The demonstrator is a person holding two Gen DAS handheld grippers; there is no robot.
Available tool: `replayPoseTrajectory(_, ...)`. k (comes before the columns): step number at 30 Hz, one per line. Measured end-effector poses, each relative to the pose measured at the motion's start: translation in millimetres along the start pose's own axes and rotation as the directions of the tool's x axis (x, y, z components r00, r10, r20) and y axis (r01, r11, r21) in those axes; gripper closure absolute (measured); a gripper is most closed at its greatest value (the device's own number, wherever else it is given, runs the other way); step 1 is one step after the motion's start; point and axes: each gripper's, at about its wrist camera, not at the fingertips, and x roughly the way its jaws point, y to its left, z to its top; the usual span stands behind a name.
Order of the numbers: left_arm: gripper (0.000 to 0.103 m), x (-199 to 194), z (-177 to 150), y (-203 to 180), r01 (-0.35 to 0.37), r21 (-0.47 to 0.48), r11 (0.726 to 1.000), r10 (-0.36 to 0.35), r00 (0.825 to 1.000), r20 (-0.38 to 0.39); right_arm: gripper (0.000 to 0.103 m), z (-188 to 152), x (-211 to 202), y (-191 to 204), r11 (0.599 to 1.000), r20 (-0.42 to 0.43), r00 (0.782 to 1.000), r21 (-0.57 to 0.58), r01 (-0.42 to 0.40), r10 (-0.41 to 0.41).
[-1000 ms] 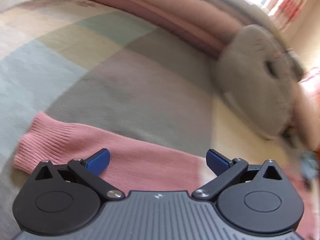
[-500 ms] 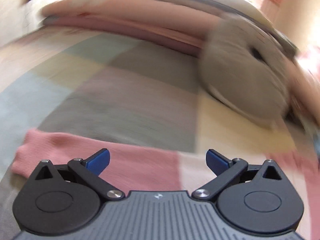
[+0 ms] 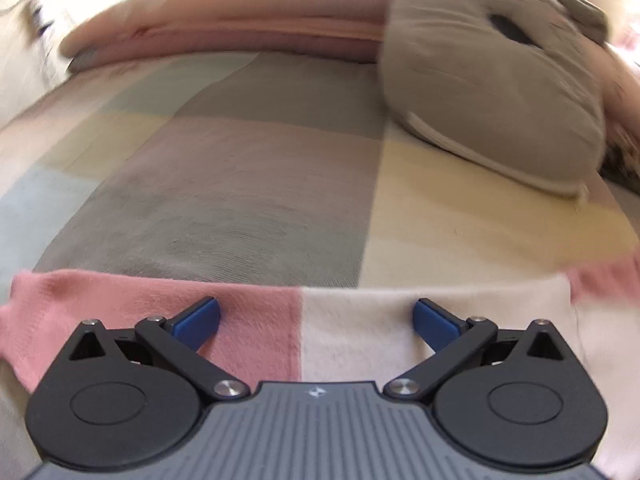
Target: Fold clothes
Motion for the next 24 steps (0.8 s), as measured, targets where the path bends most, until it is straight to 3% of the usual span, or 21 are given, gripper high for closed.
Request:
replayPoseTrajectory(2,0.002,-15,0,0,0.025,-0.011,1.000,-0.025,1.000,0.018,0.000,-1,-2,-2,1.000,0.003,1.000,0.008,0.003,-0.003)
replayPoseTrajectory(4,0.001,-36,-8,-5,0.096,0.034,0.995,-0.098,0.993,0.058,0.000,-2,-3,-3,1.000,0.006,1.000,0.014,0.000,0.000)
replayPoseTrajectory(7,0.001,-53,-29,-12,0.138,0.149,0.979,-0.150,0.986,0.074,0.000,-4,-5,-5,1.000,0.011,1.000,0.022,-0.005,0.005)
replayPoseTrajectory(8,0.001,-53,-36,-13,0.123,0.187,0.975,-0.138,0.988,0.068,0.000,-4,-6,-5,1.000,0.012,1.000,0.024,-0.008,0.008)
replayPoseTrajectory(11,0.001,-41,-51,-3,0.057,0.190,0.980,-0.052,0.998,-0.028,0.000,-6,-12,-1,1.000,0.018,1.000,0.018,-0.023,0.022)
replayPoseTrajectory(14,0.001,-61,-55,11,0.113,0.101,0.988,-0.111,0.994,-0.018,0.000,-9,-18,3,0.999,0.023,0.999,0.013,-0.037,0.037)
replayPoseTrajectory(16,0.001,-82,-58,8,0.161,0.120,0.980,-0.161,0.987,-0.011,0.000,-10,-22,6,0.999,0.027,0.999,0.009,-0.047,0.046)
replayPoseTrajectory(19,0.001,-124,-77,-3,0.248,0.221,0.943,-0.252,0.968,-0.012,0.000,-12,-28,10,0.998,0.032,0.998,0.003,-0.061,0.061)
replayPoseTrajectory(22,0.001,-158,-105,-17,0.353,0.307,0.884,-0.352,0.934,-0.060,0.000,-15,-34,14,0.997,0.037,0.996,-0.003,-0.075,0.075)
replayPoseTrajectory(24,0.001,-173,-131,-29,0.391,0.376,0.840,-0.382,0.918,-0.104,0.000,-16,-38,17,0.996,0.041,0.996,-0.007,-0.085,0.085)
